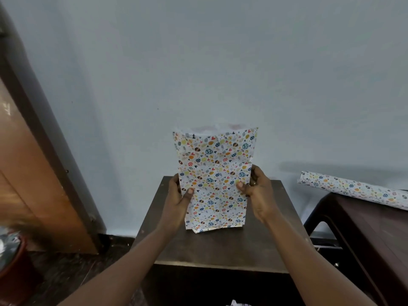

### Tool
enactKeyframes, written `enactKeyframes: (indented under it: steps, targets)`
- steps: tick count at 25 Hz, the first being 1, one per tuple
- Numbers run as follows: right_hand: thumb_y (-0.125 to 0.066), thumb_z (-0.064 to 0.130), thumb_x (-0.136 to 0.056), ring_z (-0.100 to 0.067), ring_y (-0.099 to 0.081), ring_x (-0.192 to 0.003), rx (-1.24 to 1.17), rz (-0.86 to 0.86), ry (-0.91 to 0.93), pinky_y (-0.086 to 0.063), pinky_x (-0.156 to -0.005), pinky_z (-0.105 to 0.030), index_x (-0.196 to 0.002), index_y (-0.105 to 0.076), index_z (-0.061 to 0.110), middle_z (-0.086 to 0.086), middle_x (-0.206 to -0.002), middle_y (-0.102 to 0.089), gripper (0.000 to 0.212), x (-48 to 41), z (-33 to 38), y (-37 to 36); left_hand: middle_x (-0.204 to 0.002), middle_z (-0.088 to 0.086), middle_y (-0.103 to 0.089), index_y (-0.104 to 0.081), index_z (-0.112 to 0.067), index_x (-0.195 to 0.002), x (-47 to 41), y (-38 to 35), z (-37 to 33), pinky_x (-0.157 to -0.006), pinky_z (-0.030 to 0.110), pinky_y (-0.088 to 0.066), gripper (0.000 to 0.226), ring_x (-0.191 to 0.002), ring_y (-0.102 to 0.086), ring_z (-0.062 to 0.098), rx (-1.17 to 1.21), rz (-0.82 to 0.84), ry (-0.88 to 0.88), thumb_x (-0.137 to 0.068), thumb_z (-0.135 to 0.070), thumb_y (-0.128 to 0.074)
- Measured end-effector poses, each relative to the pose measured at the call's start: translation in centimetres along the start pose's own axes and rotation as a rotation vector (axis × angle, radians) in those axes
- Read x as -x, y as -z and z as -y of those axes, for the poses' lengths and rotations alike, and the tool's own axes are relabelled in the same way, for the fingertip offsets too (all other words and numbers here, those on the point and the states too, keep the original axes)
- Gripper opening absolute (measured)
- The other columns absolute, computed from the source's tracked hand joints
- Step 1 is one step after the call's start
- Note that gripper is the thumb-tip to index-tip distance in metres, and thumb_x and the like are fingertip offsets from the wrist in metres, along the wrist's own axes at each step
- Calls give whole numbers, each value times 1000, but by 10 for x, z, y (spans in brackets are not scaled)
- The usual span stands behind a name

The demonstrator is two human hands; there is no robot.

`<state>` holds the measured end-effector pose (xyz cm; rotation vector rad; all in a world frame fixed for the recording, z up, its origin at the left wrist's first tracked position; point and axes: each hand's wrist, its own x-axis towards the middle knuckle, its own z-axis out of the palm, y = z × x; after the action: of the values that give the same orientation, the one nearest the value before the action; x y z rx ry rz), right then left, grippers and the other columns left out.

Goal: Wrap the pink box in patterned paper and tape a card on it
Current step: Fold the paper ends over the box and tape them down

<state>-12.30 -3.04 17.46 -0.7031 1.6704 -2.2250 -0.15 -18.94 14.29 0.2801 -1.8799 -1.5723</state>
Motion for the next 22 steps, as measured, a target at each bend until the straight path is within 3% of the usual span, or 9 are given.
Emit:
enactKeyframes:
  steps: [2,5,9,11,13,16,18,22]
  targets:
    - [-58,-19,-79,-20,-60,-108,22,-4,43,-54,-78,-27,-112,-53,25,-2,-109,-64,56,-1,-4,8,-126,-25,-47,-26,-35,-129,-2,3,-4,-91,10,-43,49,-119,-46,-9,17,39,-116,-95,-10,-50]
    - [-64,-19,-73,-20,-59,-110,-33,-11,149,-49,-90,-41,-117,-46,33,-9,-118,-62,71,-1,-1,11,-138,-24,-36,-26,-44,-134,-13,8,-18,-93,16,-46,56,-128,-42,4,6,2,-314,-88,-34,-57]
    - [-84,18,-60,-18,-63,-103,-156,-9,218,-55,-80,-29,-107,-54,29,4,-106,-69,56,3,7,6,-129,-33,-29,-37,-45,-128,-22,10,-24,-81,9,-48,49,-119,-43,-9,-165,-84,-496,-83,-42,-58]
    - [-90,40,-45,-14,-66,-98,-191,-21,225,-56,-76,-26,-107,-58,29,3,-105,-71,71,3,9,4,-126,-35,-32,-40,-54,-126,-21,12,-19,-83,16,-52,46,-117,-50,1,-210,-69,-513,-85,-41,-54]
    - [-91,44,-38,-13,-67,-99,-247,-24,205,-56,-76,-27,-108,-66,31,1,-108,-71,75,0,8,4,-124,-34,-36,-42,-53,-127,-24,14,-15,-89,28,-53,44,-115,-54,15,-247,-73,-482,-86,-39,-51]
    - [-90,50,-40,-20,-63,-110,-209,15,159,-54,-87,-35,-104,-74,27,-8,-116,-68,70,-7,6,2,-118,-33,-44,-48,-44,-124,-26,10,-18,-93,11,-42,38,-114,-48,-3,-297,-122,-464,-86,-39,-48]
    - [-87,54,-45,-21,-64,-106,-185,55,179,-54,-82,-32,-97,-76,27,-8,-112,-69,60,-9,9,2,-115,-26,-50,-51,-37,-127,-27,10,-24,-89,3,-37,41,-109,-48,-10,-322,-135,-463,-86,-39,-47]
    - [-85,54,-49,-21,-64,-108,-93,140,180,-54,-79,-28,-91,-77,23,-5,-114,-68,53,-14,17,10,-107,-26,-54,-55,-34,-111,-36,19,-32,-84,5,-38,36,-102,-51,-7,-396,-107,-438,-85,-58,-45]
